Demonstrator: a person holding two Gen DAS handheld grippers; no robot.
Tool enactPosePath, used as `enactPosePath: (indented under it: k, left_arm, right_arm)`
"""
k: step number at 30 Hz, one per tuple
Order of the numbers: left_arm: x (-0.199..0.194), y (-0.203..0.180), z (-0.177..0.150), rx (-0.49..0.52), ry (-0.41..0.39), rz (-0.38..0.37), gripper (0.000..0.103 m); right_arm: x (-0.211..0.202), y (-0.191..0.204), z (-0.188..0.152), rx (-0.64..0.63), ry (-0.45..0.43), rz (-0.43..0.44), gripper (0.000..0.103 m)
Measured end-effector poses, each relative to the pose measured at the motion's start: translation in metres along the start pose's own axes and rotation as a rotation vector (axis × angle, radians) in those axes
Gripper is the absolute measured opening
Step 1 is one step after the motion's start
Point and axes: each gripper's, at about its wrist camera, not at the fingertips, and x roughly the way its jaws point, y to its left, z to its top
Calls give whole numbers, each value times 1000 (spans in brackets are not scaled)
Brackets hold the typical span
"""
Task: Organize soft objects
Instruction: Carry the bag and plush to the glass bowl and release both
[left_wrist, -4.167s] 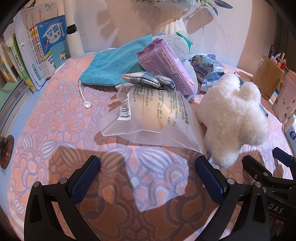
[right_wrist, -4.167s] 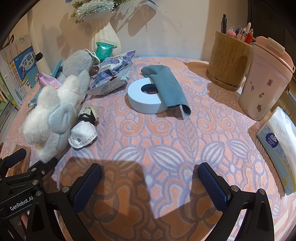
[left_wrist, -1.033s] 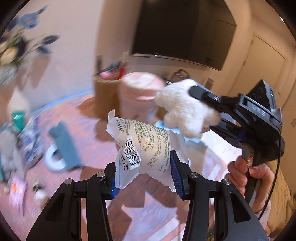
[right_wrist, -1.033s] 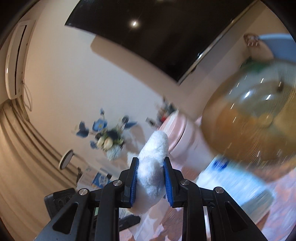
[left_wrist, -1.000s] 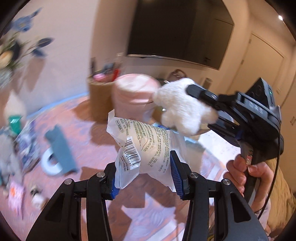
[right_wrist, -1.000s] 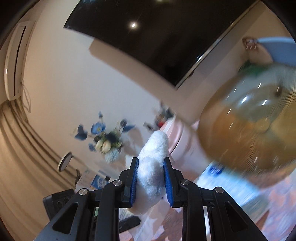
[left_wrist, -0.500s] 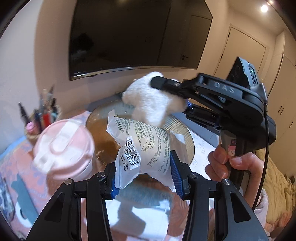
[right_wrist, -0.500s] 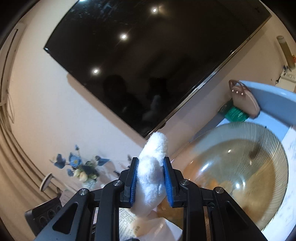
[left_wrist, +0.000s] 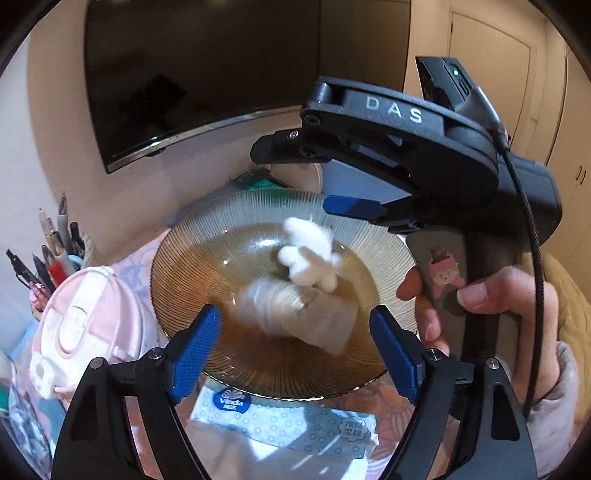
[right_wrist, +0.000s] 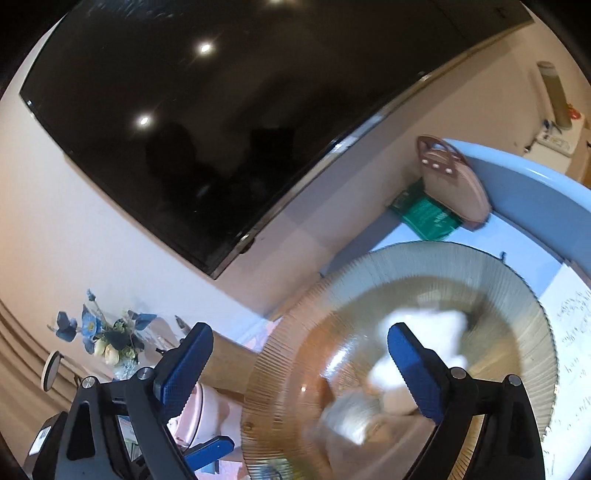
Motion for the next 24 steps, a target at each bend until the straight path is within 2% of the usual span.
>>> enactPosePath:
  k: [8, 13, 24]
  left_arm:
    - [6, -8, -3, 10, 39, 15, 82]
    - [-10, -11, -9, 32, 39, 33, 82]
    - [-58, -10, -37, 51, 25, 77, 82]
  right_arm:
    - [-19, 1, -10, -4, 20, -52, 96]
    - [-28, 11, -27, -17, 58, -86, 96]
    - [-49, 44, -83, -94, 160, -283, 96]
